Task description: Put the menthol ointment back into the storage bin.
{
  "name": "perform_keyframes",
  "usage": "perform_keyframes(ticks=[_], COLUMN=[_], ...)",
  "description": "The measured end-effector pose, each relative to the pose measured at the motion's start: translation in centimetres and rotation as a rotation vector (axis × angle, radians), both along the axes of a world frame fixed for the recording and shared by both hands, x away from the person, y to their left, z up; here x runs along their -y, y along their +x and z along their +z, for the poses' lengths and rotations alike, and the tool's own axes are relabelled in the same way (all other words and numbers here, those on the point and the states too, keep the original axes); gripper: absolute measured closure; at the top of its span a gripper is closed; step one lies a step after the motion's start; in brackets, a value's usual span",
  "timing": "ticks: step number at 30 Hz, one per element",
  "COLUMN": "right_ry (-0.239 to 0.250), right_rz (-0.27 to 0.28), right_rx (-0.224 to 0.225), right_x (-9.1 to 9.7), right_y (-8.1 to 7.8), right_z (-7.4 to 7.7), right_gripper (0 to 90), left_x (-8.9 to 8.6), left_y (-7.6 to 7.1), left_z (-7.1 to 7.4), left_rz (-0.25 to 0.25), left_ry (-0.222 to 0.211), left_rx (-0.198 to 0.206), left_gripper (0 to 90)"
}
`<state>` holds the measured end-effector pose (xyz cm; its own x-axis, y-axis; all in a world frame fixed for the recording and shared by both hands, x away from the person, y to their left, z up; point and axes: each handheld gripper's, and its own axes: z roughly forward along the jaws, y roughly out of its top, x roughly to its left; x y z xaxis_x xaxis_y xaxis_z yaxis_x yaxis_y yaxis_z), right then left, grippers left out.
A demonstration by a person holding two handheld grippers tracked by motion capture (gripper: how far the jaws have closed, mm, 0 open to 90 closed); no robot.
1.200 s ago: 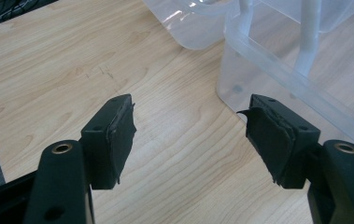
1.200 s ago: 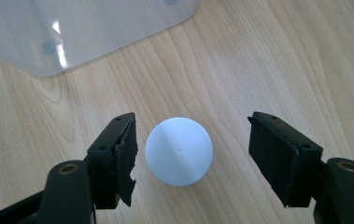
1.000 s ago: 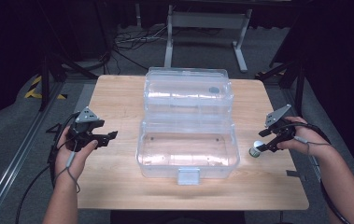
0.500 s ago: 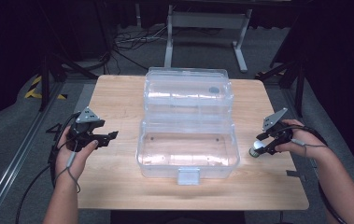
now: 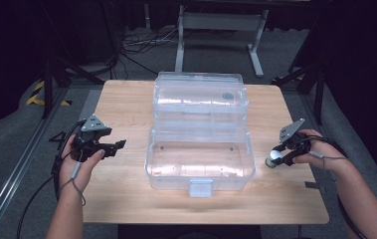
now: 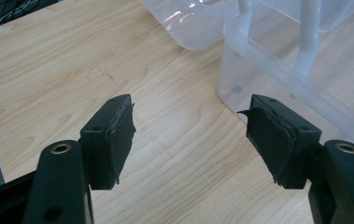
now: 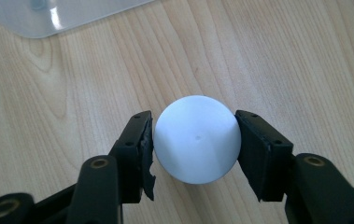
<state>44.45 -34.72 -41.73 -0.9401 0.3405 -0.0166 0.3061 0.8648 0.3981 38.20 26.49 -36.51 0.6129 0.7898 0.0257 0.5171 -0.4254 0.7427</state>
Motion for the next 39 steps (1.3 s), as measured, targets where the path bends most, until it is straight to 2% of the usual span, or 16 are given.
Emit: perform_keyframes(ticks=[10,11,12,15,19,25,30,39], right_ry=[0.013,0.021,0.032,0.053,0.066,0.085,0.09,0.1], right_rz=[0.005,0.011,-0.002,0.006,0.031,0.035,0.039,0.036], right_rx=[0.012,0.022,0.017,0.014,0.029,0.032,0.055,0.051], right_x=[0.1,0.1,0.1,0.1,-0.1,-0.4,-0.7,-1.1], right_y=[0.0,0.0,0.0,-0.1,-0.3,-0.8,-1.0,-1.4], right_z=[0.0,0.1,0.3,0.7,1.7,3.3,4.9,6.3], right_gripper=[50.6,50.6,50.6,50.6,50.6,50.7,50.7,50.7], left_x=[-0.1,-0.1,-0.1,-0.1,-0.1,-0.2,-0.2,-0.2], left_y=[0.0,0.0,0.0,0.0,0.0,0.0,0.0,0.0], left_z=[0.0,0.0,0.0,0.0,0.0,0.0,0.0,0.0], left_rz=[0.002,0.002,0.001,-0.001,0.0,0.001,0.003,0.004], left_ry=[-0.003,-0.001,-0.001,-0.001,-0.002,-0.001,-0.001,-0.005], left_rx=[-0.005,-0.004,-0.004,-0.006,-0.006,-0.006,-0.007,-0.009], left_gripper=[32.9,32.9,32.9,32.9,32.9,32.9,32.9,32.9])
